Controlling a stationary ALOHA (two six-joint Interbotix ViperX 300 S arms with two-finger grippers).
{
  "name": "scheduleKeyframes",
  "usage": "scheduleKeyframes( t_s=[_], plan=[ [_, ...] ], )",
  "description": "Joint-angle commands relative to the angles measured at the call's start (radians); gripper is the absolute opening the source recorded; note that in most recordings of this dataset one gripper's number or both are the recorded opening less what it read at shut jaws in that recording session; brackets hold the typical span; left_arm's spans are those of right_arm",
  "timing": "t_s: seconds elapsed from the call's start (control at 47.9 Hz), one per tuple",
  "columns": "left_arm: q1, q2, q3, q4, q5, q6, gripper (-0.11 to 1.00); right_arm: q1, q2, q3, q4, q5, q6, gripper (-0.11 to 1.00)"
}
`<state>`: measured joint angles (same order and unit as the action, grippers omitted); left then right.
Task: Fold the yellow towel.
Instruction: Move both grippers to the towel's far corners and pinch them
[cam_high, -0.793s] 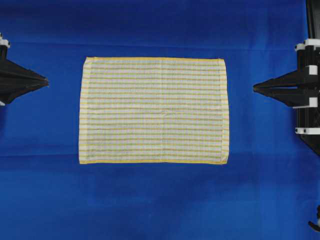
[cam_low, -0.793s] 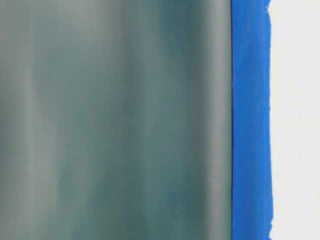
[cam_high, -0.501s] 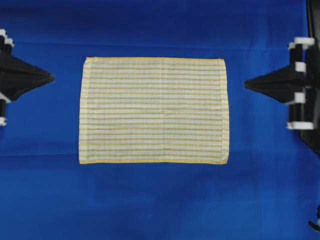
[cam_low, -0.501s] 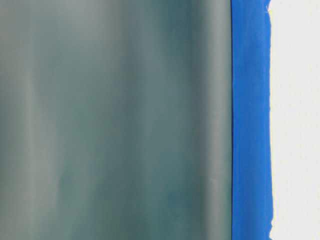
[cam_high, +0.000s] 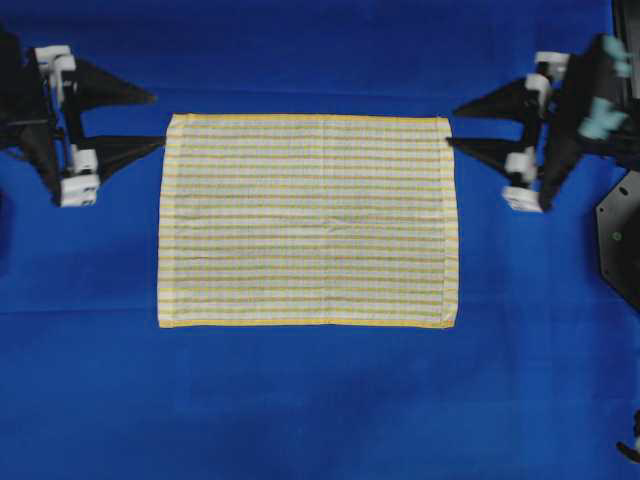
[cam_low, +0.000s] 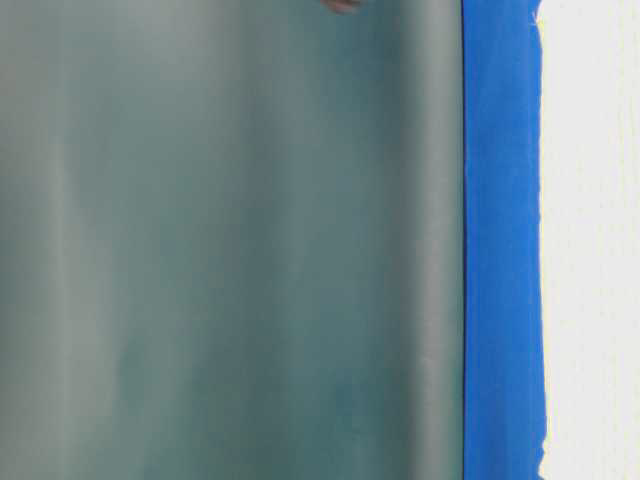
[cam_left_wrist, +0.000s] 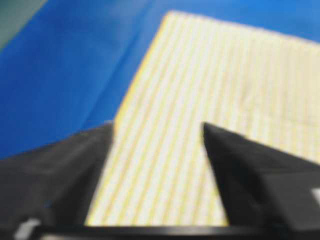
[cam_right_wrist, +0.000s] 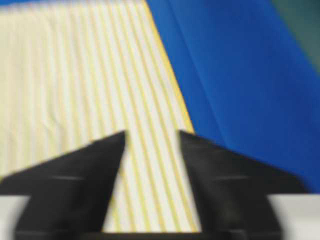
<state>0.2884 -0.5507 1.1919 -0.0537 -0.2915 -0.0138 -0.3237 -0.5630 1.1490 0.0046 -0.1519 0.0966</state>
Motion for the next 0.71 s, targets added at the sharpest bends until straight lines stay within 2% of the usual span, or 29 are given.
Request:
scheduleKeyframes(
  t_s=[0.0, 0.042, 0.063, 0.209, 0.397, 0.689],
  plan=[
    [0.044, 0.092, -0.015, -0.005, -0.028, -0.003, 0.76, -0.046, 0.069, -0.023, 0.005, -0.028, 0.002, 0.66],
    [0.060, 0.130, -0.014, -0.005, -0.044, -0.003, 0.84, -0.069, 0.107, -0.021, 0.006, -0.041, 0.002, 0.74],
    [0.067, 0.150, -0.014, -0.005, -0.052, -0.003, 0.84, -0.078, 0.127, -0.023, 0.006, -0.051, 0.002, 0.75],
    [0.100, 0.278, -0.017, -0.005, -0.114, -0.003, 0.77, -0.130, 0.281, -0.029, 0.006, -0.117, 0.002, 0.67],
    [0.114, 0.420, -0.031, -0.005, -0.187, -0.003, 0.77, -0.167, 0.454, -0.051, 0.006, -0.209, 0.002, 0.67],
    [0.141, 0.557, -0.054, -0.005, -0.221, 0.005, 0.77, -0.183, 0.581, -0.078, 0.005, -0.242, 0.000, 0.66]
  ],
)
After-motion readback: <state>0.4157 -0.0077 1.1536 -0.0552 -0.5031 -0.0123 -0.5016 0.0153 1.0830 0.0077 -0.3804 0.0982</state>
